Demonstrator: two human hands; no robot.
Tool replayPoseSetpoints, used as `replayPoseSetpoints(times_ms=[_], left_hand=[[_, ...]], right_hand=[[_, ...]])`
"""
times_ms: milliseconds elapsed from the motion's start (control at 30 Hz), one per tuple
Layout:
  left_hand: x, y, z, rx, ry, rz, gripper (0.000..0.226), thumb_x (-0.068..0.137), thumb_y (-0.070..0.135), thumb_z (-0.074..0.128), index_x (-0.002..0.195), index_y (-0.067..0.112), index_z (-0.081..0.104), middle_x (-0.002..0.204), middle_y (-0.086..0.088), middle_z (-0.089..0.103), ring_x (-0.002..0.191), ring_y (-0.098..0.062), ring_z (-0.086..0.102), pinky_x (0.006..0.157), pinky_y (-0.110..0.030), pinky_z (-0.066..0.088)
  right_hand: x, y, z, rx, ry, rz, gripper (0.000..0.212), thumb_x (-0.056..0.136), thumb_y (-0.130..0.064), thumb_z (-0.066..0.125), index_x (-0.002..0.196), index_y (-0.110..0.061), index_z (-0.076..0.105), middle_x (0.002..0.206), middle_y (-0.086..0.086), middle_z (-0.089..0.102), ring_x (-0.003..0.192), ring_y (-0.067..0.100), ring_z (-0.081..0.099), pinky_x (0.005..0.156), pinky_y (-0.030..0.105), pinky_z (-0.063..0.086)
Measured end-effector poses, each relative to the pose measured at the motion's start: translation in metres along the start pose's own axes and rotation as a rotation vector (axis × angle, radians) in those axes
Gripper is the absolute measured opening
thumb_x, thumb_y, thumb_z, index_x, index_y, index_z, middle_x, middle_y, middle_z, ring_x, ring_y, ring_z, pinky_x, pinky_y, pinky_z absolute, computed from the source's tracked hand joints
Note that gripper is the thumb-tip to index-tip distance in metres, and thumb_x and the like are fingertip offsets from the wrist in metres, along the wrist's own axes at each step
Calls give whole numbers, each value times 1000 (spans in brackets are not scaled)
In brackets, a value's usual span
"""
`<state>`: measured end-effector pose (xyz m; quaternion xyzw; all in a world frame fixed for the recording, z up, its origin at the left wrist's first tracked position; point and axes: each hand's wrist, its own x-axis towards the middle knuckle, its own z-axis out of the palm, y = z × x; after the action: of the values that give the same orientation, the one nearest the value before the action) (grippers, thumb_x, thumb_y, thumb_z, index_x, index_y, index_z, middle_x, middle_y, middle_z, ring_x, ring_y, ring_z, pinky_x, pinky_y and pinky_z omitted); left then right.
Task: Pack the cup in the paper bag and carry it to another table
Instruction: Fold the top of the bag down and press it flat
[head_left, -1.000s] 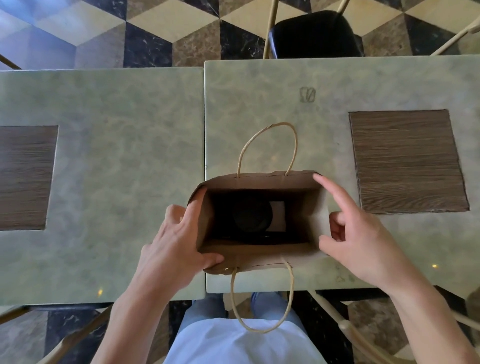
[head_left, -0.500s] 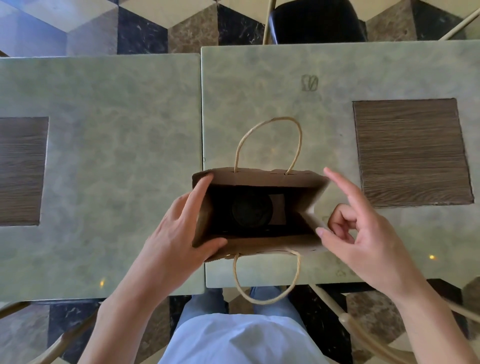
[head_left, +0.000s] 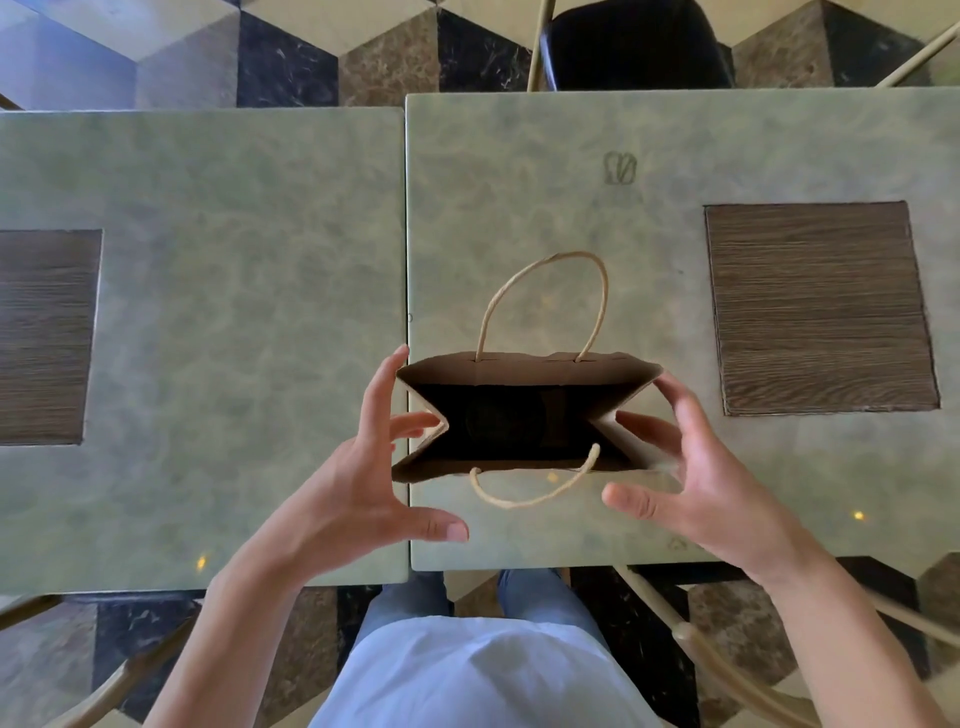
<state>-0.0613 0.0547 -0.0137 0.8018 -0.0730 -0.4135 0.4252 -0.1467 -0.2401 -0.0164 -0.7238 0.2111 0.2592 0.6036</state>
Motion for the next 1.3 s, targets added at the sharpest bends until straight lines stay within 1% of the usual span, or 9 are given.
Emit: replayPoseSetpoints(times_ms=[67, 167, 400, 600, 733, 900, 1000, 1167, 1300], left_hand=[[3, -7, 3, 25, 11, 12, 130, 54, 37, 93, 138, 62, -3, 120, 26, 54, 116, 12, 50, 99, -14, 36], [8, -16, 4, 31, 109, 48, 104, 69, 10, 86, 132, 57, 17, 108, 23, 65, 110, 6, 58, 93, -12, 43], [17, -17, 3, -13, 230, 95, 56, 80, 4, 75, 125, 27, 51, 101, 21, 71, 101, -2, 67, 93, -25, 51], [25, -15, 5, -92, 306, 6, 23, 84, 16, 75, 102, 29, 69, 95, 15, 76, 89, -4, 72, 85, -35, 56], [31, -17, 12, -202, 390, -46, 14, 87, 29, 70, 95, 41, 73, 102, -3, 70, 93, -13, 68, 78, -25, 50], [39, -23, 28, -255, 412, -212, 32, 87, 47, 65, 94, 18, 73, 105, -8, 60, 96, -23, 63, 85, -40, 50], [41, -25, 40, -296, 460, -250, 45, 82, 55, 63, 93, 12, 66, 103, -13, 62, 93, -29, 61, 77, -38, 48], [38, -16, 58, 86, 691, -81, 46, 90, 29, 66, 127, 16, 43, 120, -7, 37, 107, -21, 44, 90, -31, 39], [35, -19, 63, 724, 786, 298, 21, 94, 23, 61, 114, 17, 62, 118, -15, 52, 116, -33, 45, 103, -44, 36]], right_hand=[[2, 1, 3, -3, -19, -5, 125, 47, -56, 93, 145, -56, 15, 134, -22, 54, 129, -18, 44, 107, 17, 35], [6, 8, 4, -54, -10, -34, 119, 68, -18, 90, 152, -51, 13, 144, -14, 53, 134, -9, 46, 117, 36, 33], [18, 22, 3, -75, 98, -99, 75, 85, 2, 73, 142, -37, 43, 129, -10, 69, 124, 6, 62, 112, 47, 43], [25, 26, 4, -11, 120, -108, 30, 92, -8, 67, 115, -27, 65, 112, -13, 76, 109, 6, 70, 103, 32, 50], [30, 28, 7, -31, 149, -116, 16, 96, -19, 61, 108, -24, 70, 106, -15, 77, 100, 1, 71, 94, 20, 52], [36, 37, 20, -159, 358, -77, 26, 93, -38, 65, 97, -14, 72, 107, 8, 66, 87, 11, 66, 80, 19, 52], [39, 42, 30, -235, 481, -50, 43, 86, -50, 66, 95, -8, 63, 100, 8, 60, 91, 23, 62, 86, 40, 53], [34, 41, 44, -623, 696, -367, 38, 90, -22, 69, 120, -2, 58, 115, 15, 52, 106, 37, 54, 96, 42, 46], [31, 33, 52, -974, 568, -695, 32, 92, -20, 70, 118, -2, 69, 128, 16, 63, 117, 32, 61, 108, 50, 41]])
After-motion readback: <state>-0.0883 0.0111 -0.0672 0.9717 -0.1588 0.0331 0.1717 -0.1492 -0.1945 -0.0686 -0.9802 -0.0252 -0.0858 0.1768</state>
